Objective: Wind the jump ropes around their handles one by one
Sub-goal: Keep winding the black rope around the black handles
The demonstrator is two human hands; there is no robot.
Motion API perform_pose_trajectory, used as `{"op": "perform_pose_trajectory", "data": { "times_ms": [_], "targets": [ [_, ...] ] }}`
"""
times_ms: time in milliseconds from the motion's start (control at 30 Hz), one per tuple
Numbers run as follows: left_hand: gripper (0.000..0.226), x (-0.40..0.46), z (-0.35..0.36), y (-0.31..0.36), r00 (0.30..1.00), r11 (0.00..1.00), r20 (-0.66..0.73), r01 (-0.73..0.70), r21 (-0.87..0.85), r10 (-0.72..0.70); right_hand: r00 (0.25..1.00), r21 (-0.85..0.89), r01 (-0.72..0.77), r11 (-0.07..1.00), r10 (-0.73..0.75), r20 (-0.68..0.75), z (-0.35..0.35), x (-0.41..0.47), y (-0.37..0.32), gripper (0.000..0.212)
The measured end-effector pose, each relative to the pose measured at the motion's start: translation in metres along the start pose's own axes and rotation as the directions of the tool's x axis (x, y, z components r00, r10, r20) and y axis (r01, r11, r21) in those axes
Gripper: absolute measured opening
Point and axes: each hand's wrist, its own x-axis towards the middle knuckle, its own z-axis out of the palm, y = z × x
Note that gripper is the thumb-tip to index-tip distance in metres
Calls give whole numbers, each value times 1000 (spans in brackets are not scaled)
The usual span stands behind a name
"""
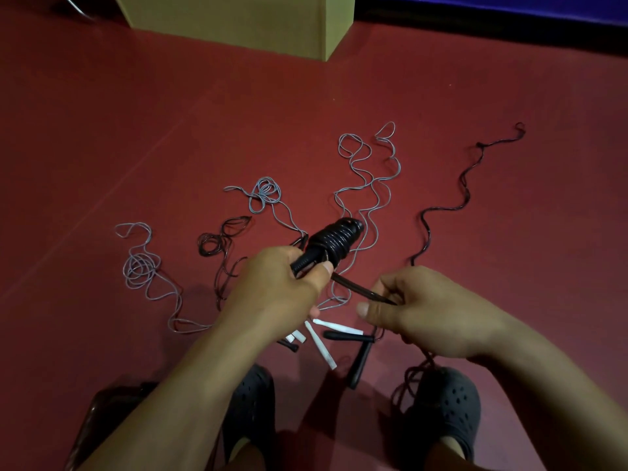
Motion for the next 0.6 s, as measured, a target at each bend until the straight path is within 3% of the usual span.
{"op": "perform_pose_trajectory", "data": {
  "times_ms": [167,333,400,600],
  "targets": [
    [30,5,-3,-4,990,999,-140,-13,49,19,999,34,33,999,-32,-24,-2,-2,1,17],
    [26,7,-1,-6,985,998,-173,-5,63,15,975,-56,-78,995,65,-212,0,3,3,33],
    [23,6,0,-6,983,996,-181,-6,90,22,972,-72,-90,993,71,-224,0,4,4,37],
    [26,9,0,-10,981,990,-196,11,138,16,987,-50,103,993,-108,-123,1,-1,1,23]
  ]
}}
